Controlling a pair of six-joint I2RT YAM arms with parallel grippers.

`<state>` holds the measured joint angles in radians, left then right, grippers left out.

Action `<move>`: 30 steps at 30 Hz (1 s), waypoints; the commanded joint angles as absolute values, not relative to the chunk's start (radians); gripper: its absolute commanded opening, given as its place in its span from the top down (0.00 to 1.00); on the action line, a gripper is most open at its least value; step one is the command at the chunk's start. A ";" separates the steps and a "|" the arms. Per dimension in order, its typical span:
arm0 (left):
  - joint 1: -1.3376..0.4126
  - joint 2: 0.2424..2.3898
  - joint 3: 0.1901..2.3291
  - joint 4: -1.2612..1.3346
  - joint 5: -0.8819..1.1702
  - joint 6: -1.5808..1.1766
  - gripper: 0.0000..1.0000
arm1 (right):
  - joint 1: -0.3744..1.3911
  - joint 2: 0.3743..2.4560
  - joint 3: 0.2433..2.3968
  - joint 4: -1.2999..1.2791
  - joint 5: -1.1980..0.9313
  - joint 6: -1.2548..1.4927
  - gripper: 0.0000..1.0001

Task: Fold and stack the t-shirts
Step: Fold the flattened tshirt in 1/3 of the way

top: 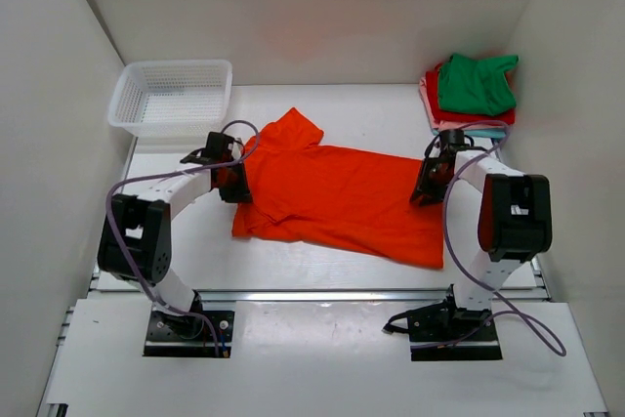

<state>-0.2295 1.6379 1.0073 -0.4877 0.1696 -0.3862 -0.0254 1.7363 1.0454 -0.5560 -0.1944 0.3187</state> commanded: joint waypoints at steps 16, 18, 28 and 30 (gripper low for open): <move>-0.291 1.151 0.746 -0.574 0.081 -0.376 0.80 | -0.029 1.951 1.537 -0.737 -0.141 0.230 0.69; -0.310 1.132 0.701 -0.575 0.051 -0.391 0.81 | 0.027 1.840 1.441 -0.703 -0.153 0.236 0.69; -0.276 1.029 0.578 -0.543 0.041 -0.531 0.64 | 0.250 1.537 1.132 -0.606 -0.169 0.360 0.70; -0.236 1.017 0.528 -0.488 0.127 -0.578 0.64 | 0.230 1.494 1.092 -0.583 -0.192 0.374 0.70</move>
<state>-0.2756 1.0477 0.5804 -0.5621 0.0544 -0.4938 0.2699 1.5536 1.1431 -0.6357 -0.1749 0.3172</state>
